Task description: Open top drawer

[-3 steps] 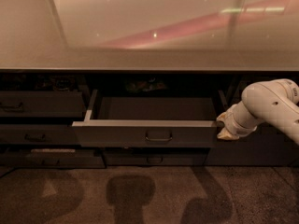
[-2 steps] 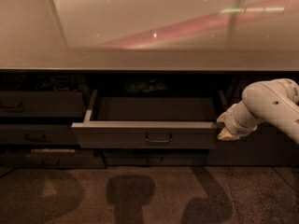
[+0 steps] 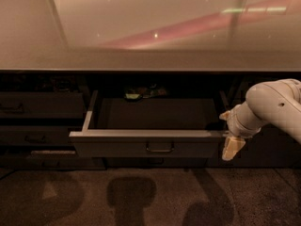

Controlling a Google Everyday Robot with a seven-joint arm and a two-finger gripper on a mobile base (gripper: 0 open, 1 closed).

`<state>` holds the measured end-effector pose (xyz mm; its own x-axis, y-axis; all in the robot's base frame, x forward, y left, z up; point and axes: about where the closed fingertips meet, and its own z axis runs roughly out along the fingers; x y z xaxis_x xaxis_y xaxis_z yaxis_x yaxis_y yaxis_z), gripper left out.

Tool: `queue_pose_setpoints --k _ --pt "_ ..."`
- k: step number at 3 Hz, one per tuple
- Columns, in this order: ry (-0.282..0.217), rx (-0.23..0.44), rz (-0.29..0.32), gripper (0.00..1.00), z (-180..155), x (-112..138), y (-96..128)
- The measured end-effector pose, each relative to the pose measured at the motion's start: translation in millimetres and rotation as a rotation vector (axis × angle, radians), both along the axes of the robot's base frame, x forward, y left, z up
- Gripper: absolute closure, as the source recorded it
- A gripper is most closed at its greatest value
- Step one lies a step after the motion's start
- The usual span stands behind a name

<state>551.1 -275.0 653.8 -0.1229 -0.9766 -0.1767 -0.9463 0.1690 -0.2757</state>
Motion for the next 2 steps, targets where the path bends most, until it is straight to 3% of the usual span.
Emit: queue_pose_setpoints --k 1,2 --pt "-0.050 -0.034 -0.033 0.00 36.1 -12.0 -1.0" --pt "-0.052 -0.035 -0.035 0.00 37.3 -12.2 -1.2"
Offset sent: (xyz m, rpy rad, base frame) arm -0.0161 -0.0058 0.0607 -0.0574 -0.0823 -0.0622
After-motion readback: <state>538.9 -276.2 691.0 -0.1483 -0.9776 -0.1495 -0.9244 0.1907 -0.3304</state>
